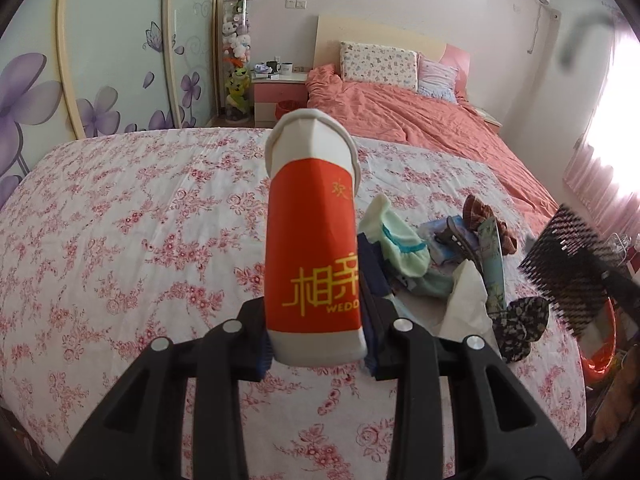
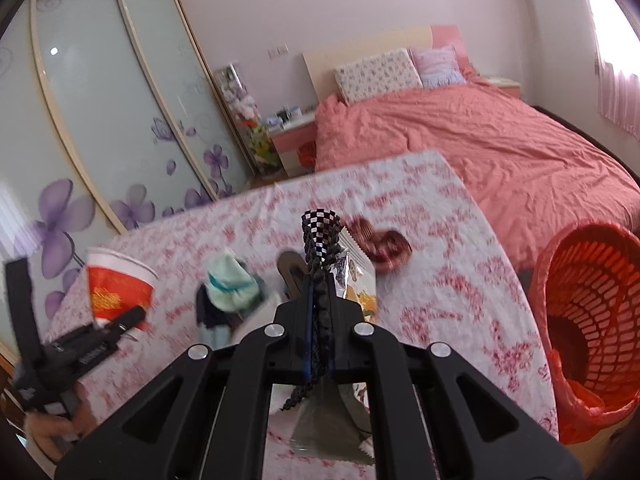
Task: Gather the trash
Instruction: 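Carry the cup and mesh item in both grippers over the orange basket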
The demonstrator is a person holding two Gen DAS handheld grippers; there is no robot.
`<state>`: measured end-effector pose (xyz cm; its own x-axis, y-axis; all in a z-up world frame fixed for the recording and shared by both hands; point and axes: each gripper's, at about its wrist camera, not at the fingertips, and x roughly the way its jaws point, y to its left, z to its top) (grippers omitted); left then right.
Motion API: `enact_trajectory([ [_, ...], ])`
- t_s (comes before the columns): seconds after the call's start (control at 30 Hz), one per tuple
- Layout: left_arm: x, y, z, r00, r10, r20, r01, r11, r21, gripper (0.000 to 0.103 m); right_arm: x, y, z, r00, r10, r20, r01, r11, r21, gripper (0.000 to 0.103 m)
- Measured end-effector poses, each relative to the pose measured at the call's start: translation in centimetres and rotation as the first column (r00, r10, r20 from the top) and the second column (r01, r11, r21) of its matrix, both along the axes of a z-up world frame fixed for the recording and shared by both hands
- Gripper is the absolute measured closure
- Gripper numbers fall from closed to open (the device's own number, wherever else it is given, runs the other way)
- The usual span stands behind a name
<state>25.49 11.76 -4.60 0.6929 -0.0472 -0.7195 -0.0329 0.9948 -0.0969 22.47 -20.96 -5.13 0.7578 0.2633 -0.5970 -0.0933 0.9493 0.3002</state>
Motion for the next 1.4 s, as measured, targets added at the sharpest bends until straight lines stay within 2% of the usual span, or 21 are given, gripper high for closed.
enact_trajectory([
  [0.17, -0.3, -0.9, -0.5, 1.000, -0.028, -0.008, 0.029, 0.999, 0.024, 0.069, 0.2, -1.4, -2.1, 0.998, -0.036, -0.051, 0.036, 0.999, -0.006, 0.093],
  [0.23, -0.4, -1.1, -0.6, 0.999, -0.038, -0.007, 0.038, 0.999, 0.026, 0.069, 0.0, -1.8, -2.0, 0.997, -0.050, -0.051, 0.050, 0.999, -0.009, 0.085],
  [0.27, -0.4, -1.3, -0.6, 0.999, -0.043, -0.005, 0.043, 0.999, 0.028, 0.069, 0.0, -2.1, -2.0, 0.997, -0.058, -0.050, 0.058, 0.998, -0.008, 0.077],
  [0.33, -0.5, -1.7, -0.6, 0.999, -0.054, -0.001, 0.054, 0.998, 0.033, 0.069, -0.1, -2.3, -1.9, 0.997, -0.065, -0.046, 0.064, 0.998, -0.017, 0.075],
  [0.37, -0.5, -1.9, -0.6, 0.998, -0.059, 0.000, 0.059, 0.998, 0.035, 0.069, -0.1, -2.4, -2.0, 0.997, -0.066, -0.048, 0.064, 0.998, -0.024, 0.075],
  [0.4, -0.5, -2.0, -0.6, 0.998, -0.064, 0.001, 0.064, 0.997, 0.036, 0.069, -0.1, -2.3, -2.0, 0.997, -0.063, -0.049, 0.061, 0.998, -0.033, 0.086],
  [0.43, -0.5, -2.2, -0.7, 0.998, -0.067, 0.000, 0.067, 0.997, 0.037, 0.069, 0.0, -2.2, -2.1, 0.997, -0.054, -0.049, 0.052, 0.998, -0.042, 0.092],
  [0.5, -0.5, -2.6, -0.7, 0.997, -0.074, -0.001, 0.074, 0.997, 0.037, 0.069, -0.2, -2.1, -1.9, 0.998, -0.049, -0.036, 0.047, 0.997, -0.054, 0.098],
  [0.77, -1.2, -4.6, 1.2, 0.994, -0.109, 0.027, 0.108, 0.993, 0.042, 0.069, -2.2, -2.7, 2.5, 0.995, -0.038, 0.097, 0.041, 0.999, -0.020, 0.098],
  [0.93, -1.9, -7.2, 2.9, 0.986, -0.158, 0.051, 0.156, 0.987, 0.030, 0.069, -4.1, -4.5, 4.8, 0.983, -0.081, 0.164, 0.085, 0.996, -0.020, 0.098],
  [1.07, -2.5, -10.0, 3.9, 0.976, -0.211, 0.063, 0.210, 0.978, 0.014, 0.069, -5.5, -6.5, 5.5, 0.974, -0.119, 0.191, 0.125, 0.992, -0.020, 0.098],
  [1.23, -3.6, -15.2, 5.0, 0.947, -0.307, 0.089, 0.309, 0.951, -0.007, 0.069, -7.2, -9.3, 5.9, 0.961, -0.180, 0.209, 0.194, 0.980, -0.052, 0.098],
  [1.4, -4.3, -20.8, 5.8, 0.906, -0.408, 0.113, 0.413, 0.911, -0.022, 0.069, -8.2, -12.8, 5.8, 0.950, -0.235, 0.207, 0.250, 0.967, -0.048, 0.098],
])
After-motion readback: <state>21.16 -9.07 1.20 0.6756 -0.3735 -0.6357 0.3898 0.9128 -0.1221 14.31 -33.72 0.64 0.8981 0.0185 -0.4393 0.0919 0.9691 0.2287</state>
